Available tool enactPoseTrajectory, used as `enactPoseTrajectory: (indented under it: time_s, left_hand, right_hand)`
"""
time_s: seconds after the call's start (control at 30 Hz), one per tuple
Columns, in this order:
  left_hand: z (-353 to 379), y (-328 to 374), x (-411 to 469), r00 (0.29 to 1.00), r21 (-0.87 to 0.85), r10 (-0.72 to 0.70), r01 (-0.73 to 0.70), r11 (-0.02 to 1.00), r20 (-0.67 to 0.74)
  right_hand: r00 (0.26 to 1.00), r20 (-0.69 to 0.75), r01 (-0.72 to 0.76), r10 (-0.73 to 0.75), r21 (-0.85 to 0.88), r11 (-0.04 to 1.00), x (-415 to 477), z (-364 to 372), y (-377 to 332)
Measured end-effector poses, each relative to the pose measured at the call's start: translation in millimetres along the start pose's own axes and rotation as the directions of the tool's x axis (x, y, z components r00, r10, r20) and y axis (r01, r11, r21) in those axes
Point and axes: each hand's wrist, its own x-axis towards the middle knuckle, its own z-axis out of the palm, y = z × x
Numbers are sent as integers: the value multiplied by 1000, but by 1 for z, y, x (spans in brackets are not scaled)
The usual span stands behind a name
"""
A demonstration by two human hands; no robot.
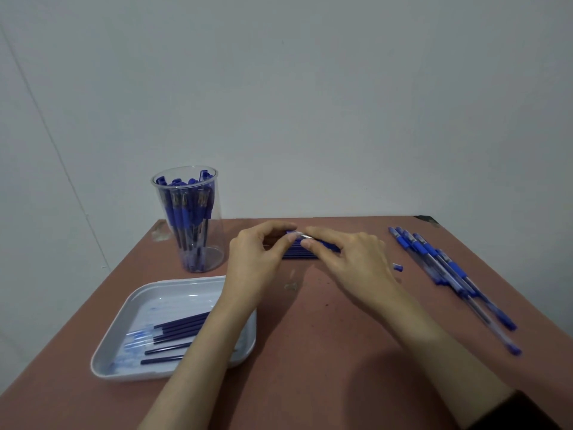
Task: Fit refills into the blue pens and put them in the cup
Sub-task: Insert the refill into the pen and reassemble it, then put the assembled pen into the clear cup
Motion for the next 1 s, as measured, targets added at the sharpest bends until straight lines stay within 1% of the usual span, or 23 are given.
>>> enactPoseTrajectory:
  time_s: [0.1, 0.17, 0.2, 0.27, 0.33, 0.37, 0.43, 0.5, 0.77, 0.8, 0.83, 0.87, 0.9, 0.93, 0.97, 1.0]
  left_hand:
    - [-1, -3, 1, 1000, 45, -5, 6, 999, -26]
    - [-2, -5, 2, 999, 83, -17, 21, 996, -46]
    - [-2, -5, 2, 999, 103, -31, 34, 994, -32]
    - [-2, -5, 2, 997, 141, -70, 64, 988, 42]
    - [0, -4, 0, 981, 188, -107, 76, 979, 160]
    - [0, -2, -2, 963, 226, -121, 66, 972, 241]
    - [0, -1, -5, 902, 282, -148, 30, 959, 406]
    - [0, -1, -6, 846, 320, -166, -6, 947, 507]
    - [1, -2, -9, 786, 378, -176, -79, 923, 593]
    - [1, -1, -9, 791, 382, -169, -87, 920, 587]
    - [1, 0, -8, 815, 387, -157, -88, 918, 558]
    - [2, 0, -7, 858, 388, -140, -74, 919, 495]
    - [2, 0, -6, 908, 371, -126, -34, 928, 400]
    - [2, 0, -4, 947, 313, -122, 23, 949, 299]
    - [1, 0, -2, 967, 205, -125, 79, 976, 224]
    - [0, 0, 0, 971, 62, -137, 127, 990, 198]
  right_hand:
    - [998, 41, -43, 42, 16, 999, 1, -4, 3]
    - [992, 71, -103, 105, -23, 994, 2, -7, 7]
    - [988, 78, -132, 135, -42, 990, 4, -7, 11]
    - [981, 60, -183, 184, -34, 983, 7, -7, 16]
    - [976, 11, -216, 216, 39, 976, 9, -5, 19]
    - [975, -10, -221, 223, 77, 972, 9, -5, 18]
    - [977, -26, -209, 213, 110, 972, 9, -4, 16]
    - [982, -16, -188, 191, 109, 976, 8, -4, 15]
    - [991, -10, -132, 135, 144, 981, 6, 0, 13]
    - [991, -11, -128, 131, 150, 980, 5, 0, 12]
    - [991, -11, -131, 135, 163, 978, 6, 1, 12]
    - [989, -2, -143, 146, 200, 969, 6, 2, 11]
    - [985, 22, -168, 169, 281, 945, 7, 3, 9]
    - [978, 70, -209, 197, 400, 893, 7, 4, 6]
    - [966, 138, -258, 217, 531, 807, 7, 2, 2]
    - [950, 220, -311, 220, 647, 696, 7, 0, -3]
